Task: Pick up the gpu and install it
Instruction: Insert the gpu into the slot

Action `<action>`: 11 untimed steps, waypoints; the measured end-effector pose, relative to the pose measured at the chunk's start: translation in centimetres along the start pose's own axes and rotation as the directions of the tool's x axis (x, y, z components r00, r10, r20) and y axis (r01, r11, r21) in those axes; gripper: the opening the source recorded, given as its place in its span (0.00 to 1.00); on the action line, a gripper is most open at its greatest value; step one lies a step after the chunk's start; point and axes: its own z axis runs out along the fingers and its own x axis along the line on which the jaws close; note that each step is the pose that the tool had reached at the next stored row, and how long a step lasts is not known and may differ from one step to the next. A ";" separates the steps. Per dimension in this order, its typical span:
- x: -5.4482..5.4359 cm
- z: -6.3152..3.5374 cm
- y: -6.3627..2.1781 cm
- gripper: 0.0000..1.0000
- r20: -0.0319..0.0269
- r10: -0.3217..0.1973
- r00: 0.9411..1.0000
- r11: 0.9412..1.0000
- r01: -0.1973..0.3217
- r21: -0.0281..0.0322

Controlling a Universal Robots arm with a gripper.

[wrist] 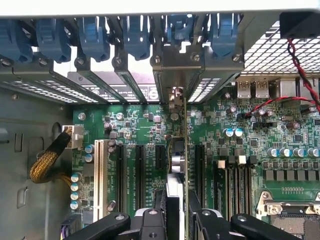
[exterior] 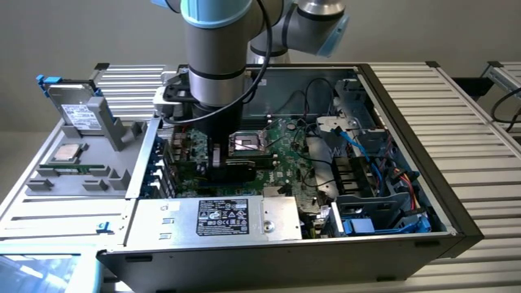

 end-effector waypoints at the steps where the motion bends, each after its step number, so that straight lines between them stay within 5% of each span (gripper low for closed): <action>1: 0.0 0.02 0.03 0.28 0.000 0.000 1.000 1.000 0.000 0.000; 11: 0.0 0.23 0.13 0.28 0.000 0.000 1.000 1.000 0.000 0.000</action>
